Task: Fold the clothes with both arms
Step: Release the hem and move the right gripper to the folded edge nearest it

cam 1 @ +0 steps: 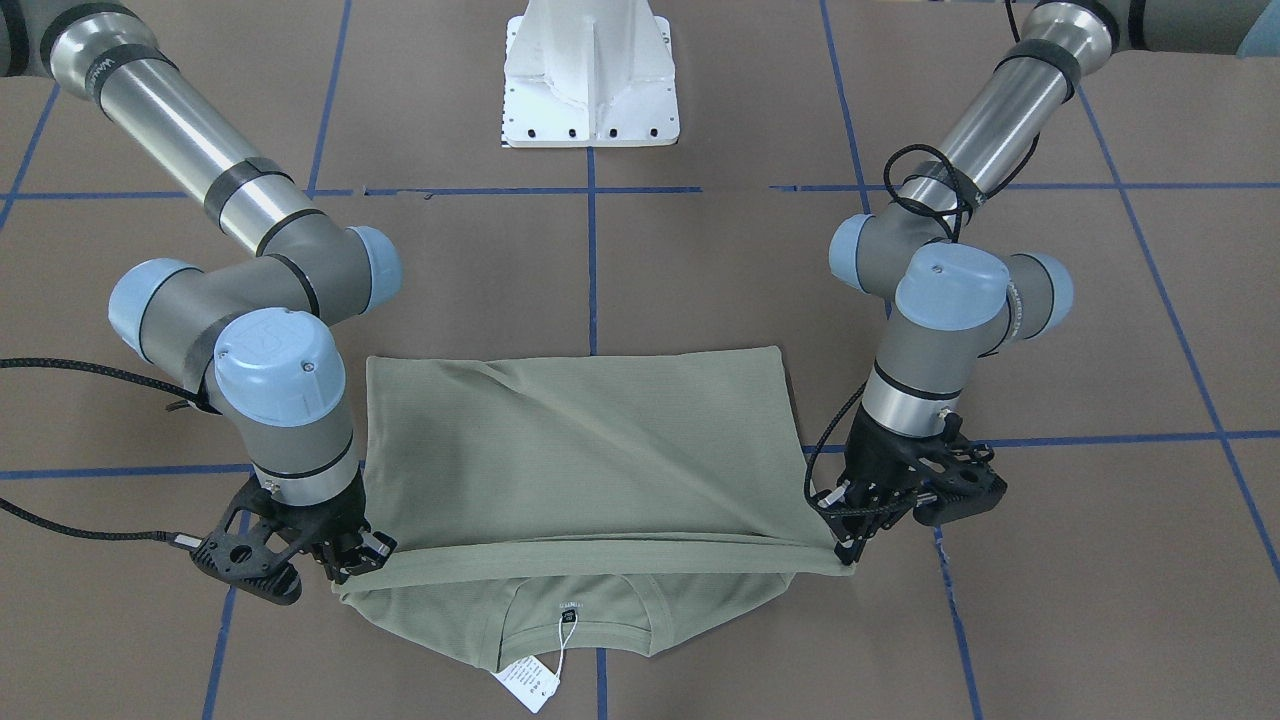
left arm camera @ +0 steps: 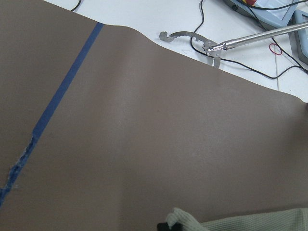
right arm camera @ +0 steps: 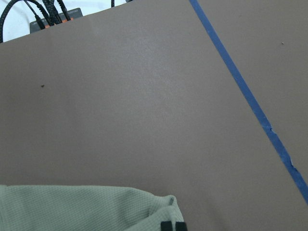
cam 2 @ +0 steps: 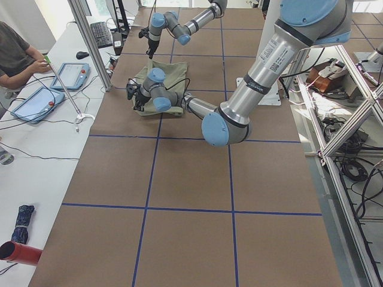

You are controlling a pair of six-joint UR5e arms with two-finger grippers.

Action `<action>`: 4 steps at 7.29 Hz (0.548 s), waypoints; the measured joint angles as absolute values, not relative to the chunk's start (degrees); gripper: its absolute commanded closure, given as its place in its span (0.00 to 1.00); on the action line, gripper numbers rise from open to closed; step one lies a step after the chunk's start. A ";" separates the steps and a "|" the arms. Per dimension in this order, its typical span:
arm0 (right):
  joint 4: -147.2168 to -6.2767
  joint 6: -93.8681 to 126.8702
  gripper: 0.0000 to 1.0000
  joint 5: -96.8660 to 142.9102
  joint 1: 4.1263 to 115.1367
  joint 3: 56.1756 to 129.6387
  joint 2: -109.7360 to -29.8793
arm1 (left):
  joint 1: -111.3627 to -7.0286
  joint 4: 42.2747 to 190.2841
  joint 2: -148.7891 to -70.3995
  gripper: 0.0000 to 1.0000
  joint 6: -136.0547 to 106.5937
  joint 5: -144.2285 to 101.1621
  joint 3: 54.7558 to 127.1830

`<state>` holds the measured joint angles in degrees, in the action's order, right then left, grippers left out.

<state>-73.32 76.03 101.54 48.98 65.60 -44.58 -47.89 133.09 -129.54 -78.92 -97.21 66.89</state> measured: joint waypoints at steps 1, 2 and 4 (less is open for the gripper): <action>-73.06 76.03 0.42 101.54 49.01 65.45 -44.52 | -47.86 133.47 -130.21 0.49 -78.92 -97.21 65.55; -72.94 76.03 0.41 101.57 49.02 65.42 -44.45 | -47.84 134.03 -130.49 0.49 -78.94 -97.21 64.86; -72.84 76.23 0.35 101.89 49.08 66.79 -44.72 | -48.00 134.58 -130.50 0.49 -79.04 -97.31 64.84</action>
